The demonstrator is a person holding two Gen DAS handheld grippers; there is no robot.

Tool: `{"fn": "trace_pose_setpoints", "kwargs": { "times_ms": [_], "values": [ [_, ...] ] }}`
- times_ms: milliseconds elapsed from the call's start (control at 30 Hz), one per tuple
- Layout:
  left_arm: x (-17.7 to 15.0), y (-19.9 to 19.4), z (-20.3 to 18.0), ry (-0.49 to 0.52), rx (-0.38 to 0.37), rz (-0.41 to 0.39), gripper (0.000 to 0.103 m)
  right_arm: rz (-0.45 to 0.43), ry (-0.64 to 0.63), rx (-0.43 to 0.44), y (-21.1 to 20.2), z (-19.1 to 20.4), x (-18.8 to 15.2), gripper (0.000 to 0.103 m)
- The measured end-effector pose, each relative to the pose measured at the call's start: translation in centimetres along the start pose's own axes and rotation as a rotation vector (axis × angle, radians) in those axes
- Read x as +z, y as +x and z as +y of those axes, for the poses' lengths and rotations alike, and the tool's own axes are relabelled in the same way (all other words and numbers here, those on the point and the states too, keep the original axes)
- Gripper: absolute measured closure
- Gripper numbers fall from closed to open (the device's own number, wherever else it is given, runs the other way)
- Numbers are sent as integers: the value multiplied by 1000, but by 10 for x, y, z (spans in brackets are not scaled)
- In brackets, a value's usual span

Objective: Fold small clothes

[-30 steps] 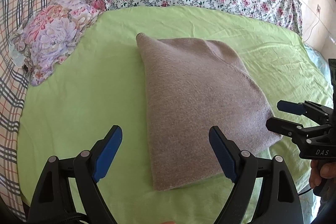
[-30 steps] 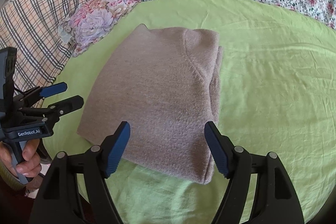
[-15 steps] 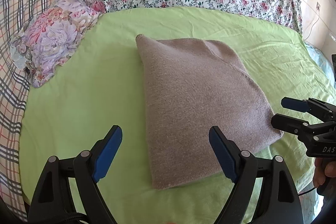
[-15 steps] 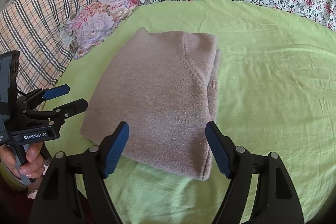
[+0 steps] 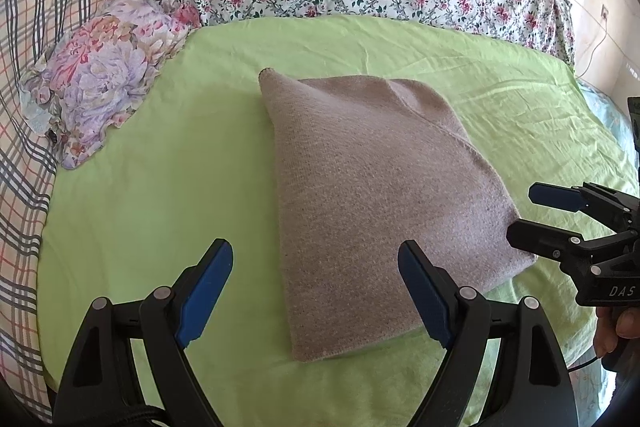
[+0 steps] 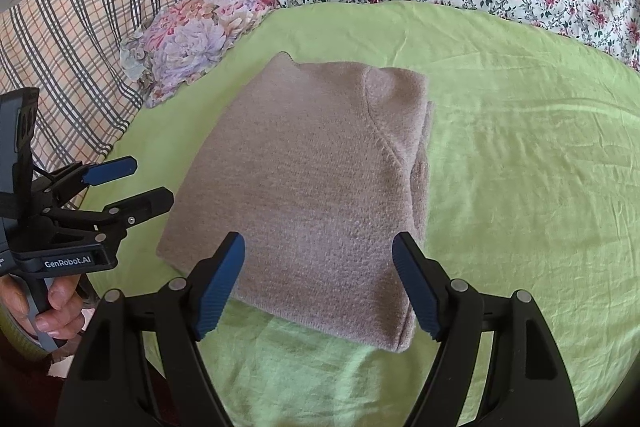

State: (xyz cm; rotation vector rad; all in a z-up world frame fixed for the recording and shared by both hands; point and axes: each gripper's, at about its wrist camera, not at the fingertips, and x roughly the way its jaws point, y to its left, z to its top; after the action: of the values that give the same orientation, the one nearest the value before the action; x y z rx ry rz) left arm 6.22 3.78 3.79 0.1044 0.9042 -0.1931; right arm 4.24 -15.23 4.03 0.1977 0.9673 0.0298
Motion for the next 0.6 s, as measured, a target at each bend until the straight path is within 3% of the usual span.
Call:
{"fn": "trace_pose_setpoints", "kwargs": {
  "times_ms": [600],
  "values": [
    [6, 1, -2, 2, 4, -4, 17, -13, -8, 7, 1, 4, 9, 25]
  ]
}}
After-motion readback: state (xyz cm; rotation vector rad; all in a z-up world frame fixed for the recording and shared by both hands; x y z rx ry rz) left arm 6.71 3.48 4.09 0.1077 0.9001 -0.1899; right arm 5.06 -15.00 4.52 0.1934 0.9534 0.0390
